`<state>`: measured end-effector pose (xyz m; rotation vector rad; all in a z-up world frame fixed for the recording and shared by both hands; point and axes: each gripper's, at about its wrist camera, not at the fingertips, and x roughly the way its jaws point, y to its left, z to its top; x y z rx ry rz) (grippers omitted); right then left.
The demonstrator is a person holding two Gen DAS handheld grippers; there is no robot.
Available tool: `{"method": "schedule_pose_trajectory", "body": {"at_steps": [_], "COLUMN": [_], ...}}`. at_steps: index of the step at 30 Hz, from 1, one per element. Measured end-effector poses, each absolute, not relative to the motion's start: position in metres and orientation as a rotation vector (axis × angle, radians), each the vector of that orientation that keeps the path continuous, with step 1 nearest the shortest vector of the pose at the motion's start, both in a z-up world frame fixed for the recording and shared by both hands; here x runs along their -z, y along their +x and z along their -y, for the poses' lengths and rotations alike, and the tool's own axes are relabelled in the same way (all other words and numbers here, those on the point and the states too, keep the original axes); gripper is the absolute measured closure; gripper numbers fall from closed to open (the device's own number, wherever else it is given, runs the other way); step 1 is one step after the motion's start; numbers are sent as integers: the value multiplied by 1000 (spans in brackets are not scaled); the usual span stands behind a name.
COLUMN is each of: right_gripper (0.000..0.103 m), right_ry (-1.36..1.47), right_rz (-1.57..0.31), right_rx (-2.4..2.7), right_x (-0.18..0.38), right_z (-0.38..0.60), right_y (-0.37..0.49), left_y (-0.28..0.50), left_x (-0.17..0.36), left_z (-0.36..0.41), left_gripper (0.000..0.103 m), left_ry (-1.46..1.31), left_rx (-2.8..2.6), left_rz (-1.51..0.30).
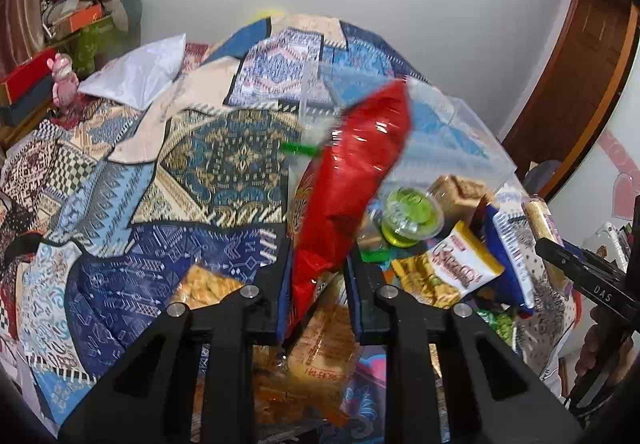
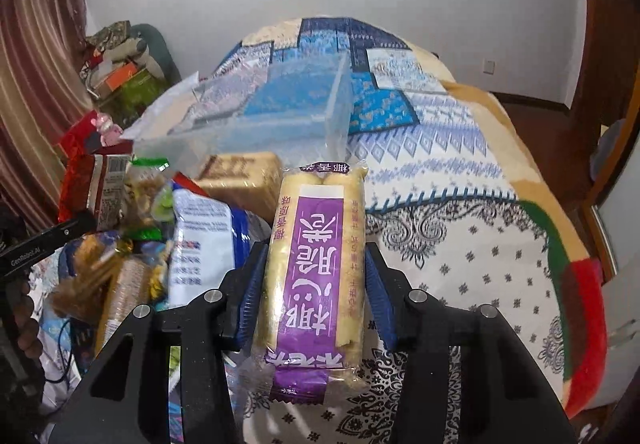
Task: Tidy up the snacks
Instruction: 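Lift both snacks and drop them into the clear box, opening both tools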
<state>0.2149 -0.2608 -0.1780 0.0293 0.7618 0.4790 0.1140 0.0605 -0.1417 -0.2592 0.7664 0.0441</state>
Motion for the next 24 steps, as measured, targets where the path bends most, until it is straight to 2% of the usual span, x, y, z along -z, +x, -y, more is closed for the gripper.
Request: {"method": "schedule_pose_trajectory", "body": {"at_steps": [12, 24], "right_gripper": [59, 59], "right_ry": [27, -4], "right_rz": [-673, -580], "right_rx": [-508, -539], "right_x": [147, 114], "right_z": [250, 226], "right_y": [221, 253], "left_y": [115, 174], "left_x": [100, 70], "left_z": [-55, -48], "left_gripper": [83, 83], "left_ry": [-208, -121], "left_rx": [-9, 31], "left_rz": [-662, -638]}}
